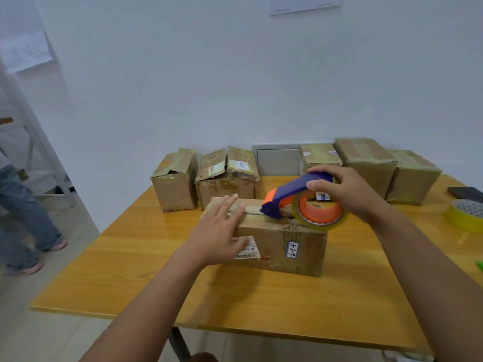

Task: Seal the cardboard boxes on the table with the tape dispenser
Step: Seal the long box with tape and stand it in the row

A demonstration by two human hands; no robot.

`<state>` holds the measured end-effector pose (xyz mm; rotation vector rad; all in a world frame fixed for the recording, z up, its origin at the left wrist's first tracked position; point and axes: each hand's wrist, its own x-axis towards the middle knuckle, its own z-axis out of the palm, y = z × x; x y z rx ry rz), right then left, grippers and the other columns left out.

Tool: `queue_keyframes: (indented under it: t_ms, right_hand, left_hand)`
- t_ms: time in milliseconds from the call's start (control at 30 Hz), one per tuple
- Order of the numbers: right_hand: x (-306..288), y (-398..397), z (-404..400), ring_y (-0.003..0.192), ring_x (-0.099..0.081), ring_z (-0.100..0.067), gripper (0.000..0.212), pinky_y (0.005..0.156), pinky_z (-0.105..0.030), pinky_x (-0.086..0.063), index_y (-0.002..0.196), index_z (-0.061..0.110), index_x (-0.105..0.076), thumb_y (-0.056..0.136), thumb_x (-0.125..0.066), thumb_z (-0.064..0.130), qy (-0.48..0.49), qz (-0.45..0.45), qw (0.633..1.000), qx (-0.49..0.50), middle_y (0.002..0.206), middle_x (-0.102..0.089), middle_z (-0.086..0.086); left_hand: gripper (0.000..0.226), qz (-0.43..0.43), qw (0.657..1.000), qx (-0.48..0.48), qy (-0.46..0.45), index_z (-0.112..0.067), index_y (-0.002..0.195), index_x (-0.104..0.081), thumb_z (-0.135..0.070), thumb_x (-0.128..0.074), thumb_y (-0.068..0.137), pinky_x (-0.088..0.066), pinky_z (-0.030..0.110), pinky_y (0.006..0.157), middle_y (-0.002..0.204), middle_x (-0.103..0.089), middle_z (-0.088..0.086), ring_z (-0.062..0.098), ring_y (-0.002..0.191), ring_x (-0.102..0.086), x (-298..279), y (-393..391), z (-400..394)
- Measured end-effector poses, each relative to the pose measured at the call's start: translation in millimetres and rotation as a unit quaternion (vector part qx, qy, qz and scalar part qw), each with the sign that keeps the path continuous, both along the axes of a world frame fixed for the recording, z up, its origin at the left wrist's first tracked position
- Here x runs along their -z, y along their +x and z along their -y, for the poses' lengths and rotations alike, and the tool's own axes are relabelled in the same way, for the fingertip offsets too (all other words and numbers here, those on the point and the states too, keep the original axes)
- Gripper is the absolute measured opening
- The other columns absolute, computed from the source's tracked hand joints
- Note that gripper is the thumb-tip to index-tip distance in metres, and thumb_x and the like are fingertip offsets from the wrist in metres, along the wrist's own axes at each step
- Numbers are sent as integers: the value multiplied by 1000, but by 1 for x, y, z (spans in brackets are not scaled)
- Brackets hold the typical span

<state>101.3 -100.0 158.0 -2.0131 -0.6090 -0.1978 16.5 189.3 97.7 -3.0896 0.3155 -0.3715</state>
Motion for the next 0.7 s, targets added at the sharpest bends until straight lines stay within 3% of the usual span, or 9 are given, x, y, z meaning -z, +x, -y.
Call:
queue_keyframes:
  t_ms: [133, 300, 533, 700]
  right_hand:
    - [-1, 0, -4, 96, -60, -9, 38, 65, -14, -47, 124, 22, -62, 88, -69, 33, -13, 4, 1000, 3, 115, -61, 3]
    - [-4, 2, 1, 97, -62, -11, 39, 69, -17, -48, 125, 24, -62, 89, -68, 37, -27, -5, 1000, -3, 114, -62, 5]
    - [-9, -2, 15, 91, -67, -8, 57, 64, -15, -52, 125, 30, -63, 73, -65, 53, -40, -25, 998, -33, 113, -63, 12]
    - [-15, 3, 17, 99, -62, -9, 51, 76, -23, -49, 118, 31, -67, 71, -66, 50, -42, -21, 999, -23, 112, -63, 14]
  left_hand:
    - [96, 3, 1000, -24, -5, -28, 157, -11, -83, -32, 81, -6, 34, 120, 164, -11, 0, 18, 150, -8, 8, 2, 25]
    - [93, 35, 998, -49, 5, -32, 153, -25, -84, -28, 77, -18, 35, 119, 161, -25, 1, 19, 148, -19, 12, 7, 25]
    - [89, 50, 998, -39, -6, -33, 153, -27, -81, -25, 79, -21, 37, 118, 160, -27, 2, 19, 148, -22, 13, 1, 22]
    - [86, 38, 998, -38, -10, -35, 154, -22, -80, -27, 80, -17, 36, 119, 162, -22, 0, 18, 149, -18, 9, 0, 23]
